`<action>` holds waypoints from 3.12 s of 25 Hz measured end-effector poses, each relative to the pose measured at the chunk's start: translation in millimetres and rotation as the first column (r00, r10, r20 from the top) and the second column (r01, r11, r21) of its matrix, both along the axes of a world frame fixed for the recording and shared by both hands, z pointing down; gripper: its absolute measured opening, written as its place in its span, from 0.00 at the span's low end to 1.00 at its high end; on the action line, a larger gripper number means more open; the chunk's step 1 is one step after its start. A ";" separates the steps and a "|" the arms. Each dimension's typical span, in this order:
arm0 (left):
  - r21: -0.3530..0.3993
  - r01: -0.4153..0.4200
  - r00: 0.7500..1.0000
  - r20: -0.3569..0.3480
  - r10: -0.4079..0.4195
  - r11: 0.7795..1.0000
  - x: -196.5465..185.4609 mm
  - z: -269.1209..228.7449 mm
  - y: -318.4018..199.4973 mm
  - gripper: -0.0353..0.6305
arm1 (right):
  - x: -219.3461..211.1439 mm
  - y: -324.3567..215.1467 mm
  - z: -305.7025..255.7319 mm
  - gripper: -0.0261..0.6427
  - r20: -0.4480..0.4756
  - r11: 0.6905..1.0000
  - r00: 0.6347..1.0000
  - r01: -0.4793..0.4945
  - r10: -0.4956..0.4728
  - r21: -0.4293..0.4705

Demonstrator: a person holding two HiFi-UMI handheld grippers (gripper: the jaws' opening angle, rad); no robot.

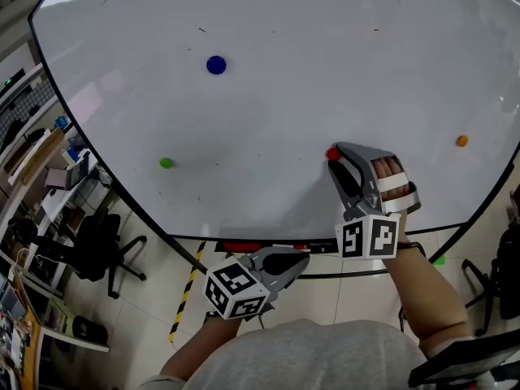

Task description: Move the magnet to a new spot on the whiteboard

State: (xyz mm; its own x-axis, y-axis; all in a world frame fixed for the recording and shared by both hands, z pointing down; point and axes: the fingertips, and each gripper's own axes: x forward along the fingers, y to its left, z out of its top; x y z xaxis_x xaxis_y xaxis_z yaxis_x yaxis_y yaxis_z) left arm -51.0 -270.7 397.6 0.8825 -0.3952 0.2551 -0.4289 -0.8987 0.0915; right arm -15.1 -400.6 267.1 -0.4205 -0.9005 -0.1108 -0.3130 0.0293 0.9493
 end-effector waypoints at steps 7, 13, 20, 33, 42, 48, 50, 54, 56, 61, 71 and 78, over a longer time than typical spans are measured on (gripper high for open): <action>0.008 0.016 1.000 -0.021 -0.015 1.000 -11.6 -3.6 -1.4 0.03 | -6.7 47.6 25.1 0.27 0.286 0.893 0.935 0.302 -0.209 -0.335; 0.022 0.056 0.995 -0.079 -0.054 0.998 -27.1 -6.7 -3.3 0.03 | -26.1 105.8 70.3 0.05 0.696 0.577 0.681 0.669 -0.226 -0.468; -0.023 0.010 0.994 -0.113 -0.013 1.000 -32.4 7.6 11.4 0.03 | -31.0 135.0 134.7 0.05 0.802 0.423 0.598 0.727 -0.001 -0.541; -0.042 0.042 0.994 -0.103 -0.046 0.998 -30.6 12.7 81.1 0.03 | -31.3 224.5 153.3 0.04 0.818 0.337 0.573 0.764 0.039 -0.551; -0.062 0.057 0.991 -0.121 -0.064 0.996 30.1 25.8 204.3 0.03 | 30.4 349.1 170.7 0.04 0.816 0.312 0.574 0.764 0.072 -0.565; -0.059 0.038 0.993 -0.106 -0.044 0.998 70.7 26.2 274.2 0.03 | 59.6 417.3 165.8 0.05 0.826 0.302 0.561 0.779 0.056 -0.549; -0.046 0.022 0.996 -0.082 -0.026 0.999 80.5 25.3 288.9 0.03 | 66.4 429.0 162.9 0.04 0.837 0.311 0.544 0.787 0.055 -0.532; -0.040 0.009 0.999 -0.048 -0.011 0.999 88.2 25.4 305.7 0.03 | 73.6 445.1 161.8 0.04 0.848 0.323 0.525 0.793 0.069 -0.517; -0.037 0.002 0.999 -0.045 -0.004 0.999 89.6 22.4 310.9 0.03 | 74.3 450.6 162.4 0.04 0.845 0.328 0.529 0.788 0.073 -0.522; 0.002 -0.013 0.999 -0.045 0.013 1.000 88.3 8.8 322.1 0.03 | 66.7 458.7 156.6 0.04 0.833 0.344 0.548 0.769 0.079 -0.539; 0.018 -0.050 0.998 -0.043 0.050 0.999 40.1 -2.2 342.3 0.03 | 17.7 475.0 135.3 0.04 0.831 0.384 0.550 0.753 0.076 -0.534; 0.013 -0.056 0.998 -0.042 0.057 0.998 4.2 4.5 344.4 0.03 | -23.0 483.0 142.0 0.04 0.826 0.383 0.557 0.747 0.086 -0.544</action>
State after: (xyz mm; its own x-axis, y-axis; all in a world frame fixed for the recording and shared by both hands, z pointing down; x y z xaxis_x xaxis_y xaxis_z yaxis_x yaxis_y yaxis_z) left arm -46.8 73.6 402.1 0.9133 -0.3474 0.2126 -0.3736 -0.9225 0.0974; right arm -38.1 82.4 409.2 -0.8666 -0.4828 0.1259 -0.4971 0.8574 -0.1333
